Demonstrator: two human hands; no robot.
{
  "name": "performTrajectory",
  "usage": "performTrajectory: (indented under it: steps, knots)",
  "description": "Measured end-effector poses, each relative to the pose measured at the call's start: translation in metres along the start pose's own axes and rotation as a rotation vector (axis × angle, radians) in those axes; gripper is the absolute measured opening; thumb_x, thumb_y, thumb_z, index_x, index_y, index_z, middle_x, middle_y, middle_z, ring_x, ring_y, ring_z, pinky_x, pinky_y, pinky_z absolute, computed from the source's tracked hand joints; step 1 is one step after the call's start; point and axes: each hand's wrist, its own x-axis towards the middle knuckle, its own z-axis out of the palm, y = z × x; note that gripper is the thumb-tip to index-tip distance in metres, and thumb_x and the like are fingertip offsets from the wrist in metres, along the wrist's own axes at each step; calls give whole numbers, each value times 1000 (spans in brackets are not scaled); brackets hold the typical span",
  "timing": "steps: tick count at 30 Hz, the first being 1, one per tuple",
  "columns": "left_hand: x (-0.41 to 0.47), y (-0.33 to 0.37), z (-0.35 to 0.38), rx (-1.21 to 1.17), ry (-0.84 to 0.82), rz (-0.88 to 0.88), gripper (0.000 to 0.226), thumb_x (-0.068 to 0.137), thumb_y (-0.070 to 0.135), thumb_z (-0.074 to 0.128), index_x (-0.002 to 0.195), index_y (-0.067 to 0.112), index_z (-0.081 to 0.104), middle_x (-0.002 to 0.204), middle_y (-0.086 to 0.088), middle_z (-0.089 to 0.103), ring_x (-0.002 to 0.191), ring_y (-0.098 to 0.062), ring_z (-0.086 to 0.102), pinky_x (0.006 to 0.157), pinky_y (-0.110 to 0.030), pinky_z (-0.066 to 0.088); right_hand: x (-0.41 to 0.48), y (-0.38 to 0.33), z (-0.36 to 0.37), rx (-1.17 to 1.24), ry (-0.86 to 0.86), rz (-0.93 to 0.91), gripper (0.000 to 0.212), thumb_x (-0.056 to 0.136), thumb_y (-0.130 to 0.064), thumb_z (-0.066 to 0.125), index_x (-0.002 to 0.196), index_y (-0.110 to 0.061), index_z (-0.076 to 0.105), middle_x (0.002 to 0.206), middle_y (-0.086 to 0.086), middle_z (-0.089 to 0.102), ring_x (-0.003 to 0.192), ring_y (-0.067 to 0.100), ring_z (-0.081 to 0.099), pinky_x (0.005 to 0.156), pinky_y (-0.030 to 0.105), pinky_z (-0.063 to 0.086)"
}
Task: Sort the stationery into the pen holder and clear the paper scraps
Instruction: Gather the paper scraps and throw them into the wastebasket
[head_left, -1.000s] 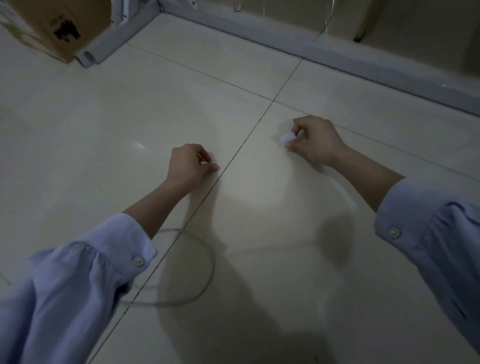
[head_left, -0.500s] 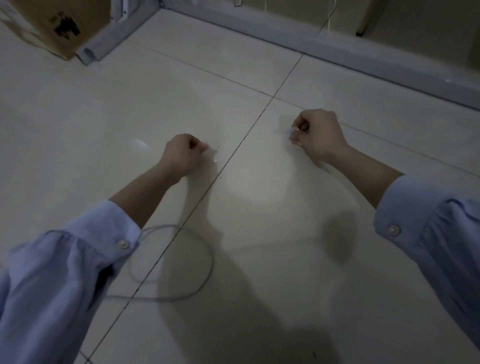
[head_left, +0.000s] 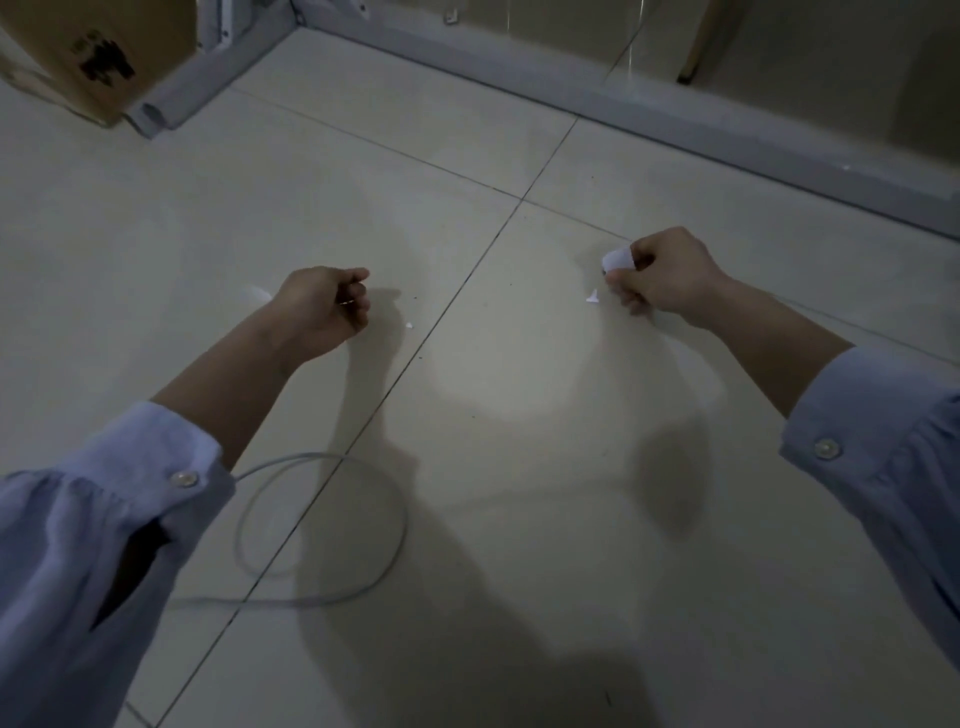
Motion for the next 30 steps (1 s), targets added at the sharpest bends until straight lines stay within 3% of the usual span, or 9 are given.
performTrajectory:
  steps: [2, 4, 8, 10, 14, 19, 22, 25, 30]
  knots:
    - [0, -5, 0, 151, 29, 12, 25, 100, 14, 36, 81, 10, 50, 59, 1, 29, 49, -10, 32, 48, -18, 28, -2, 0, 2, -92, -23, -28, 8, 82, -8, 71, 83, -1, 67, 71, 19, 65, 52, 23, 56, 57, 33, 53]
    - [1, -12, -1, 398, 60, 97, 26, 97, 19, 49, 74, 8, 53, 51, 2, 38, 44, -8, 37, 44, -18, 30, -1, 1, 5, -158, -41, -43, 14, 77, -11, 76, 82, -7, 64, 74, 16, 66, 56, 23, 59, 59, 30, 53]
    - [4, -27, -8, 879, 135, 273, 20, 87, 28, 65, 77, 11, 61, 74, -3, 57, 70, -17, 52, 67, -25, 40, 2, 2, 15, -336, -11, -99, 37, 74, -24, 80, 102, -4, 68, 92, 9, 65, 83, 21, 61, 72, 20, 39]
    - [5, -32, -10, 934, 145, 292, 22, 81, 33, 71, 70, 19, 59, 74, 2, 57, 74, -15, 52, 69, -25, 38, 5, 2, 19, -387, -9, -119, 39, 75, -26, 80, 103, -1, 69, 99, 13, 68, 94, 25, 61, 74, 23, 37]
    - [5, -38, -9, 1052, 161, 391, 26, 76, 41, 75, 75, 19, 61, 72, 8, 54, 76, -13, 50, 70, -25, 37, 8, 1, 19, -439, -34, -143, 32, 77, -26, 78, 89, 3, 71, 92, 20, 70, 90, 29, 63, 72, 31, 43]
    - [4, -38, 5, 1211, 162, 542, 27, 82, 34, 70, 90, 8, 67, 81, -2, 56, 82, -20, 53, 71, -22, 34, 3, -1, 20, -440, -46, -176, 34, 81, -22, 73, 86, 11, 68, 92, 29, 67, 92, 36, 63, 77, 39, 47]
    - [6, -36, 13, 1331, 146, 598, 23, 86, 26, 65, 94, 4, 67, 99, -16, 66, 98, -31, 59, 78, -28, 39, -2, -1, 16, -456, -59, -183, 33, 81, -23, 73, 87, 9, 70, 92, 28, 68, 91, 35, 63, 77, 39, 47]
    - [8, -31, 17, 1409, 108, 590, 23, 88, 22, 63, 95, 1, 67, 104, -22, 66, 101, -36, 59, 85, -34, 43, -9, 4, 6, -473, -36, -165, 34, 81, -24, 74, 88, 9, 70, 92, 27, 68, 90, 35, 62, 76, 38, 46]
    - [3, -21, 25, 1558, -9, 538, 28, 93, 20, 55, 95, -6, 66, 103, -27, 66, 100, -38, 59, 82, -33, 44, -23, 11, -26, -446, 13, -108, 40, 81, -22, 73, 82, 17, 64, 79, 32, 62, 80, 36, 62, 66, 32, 40]
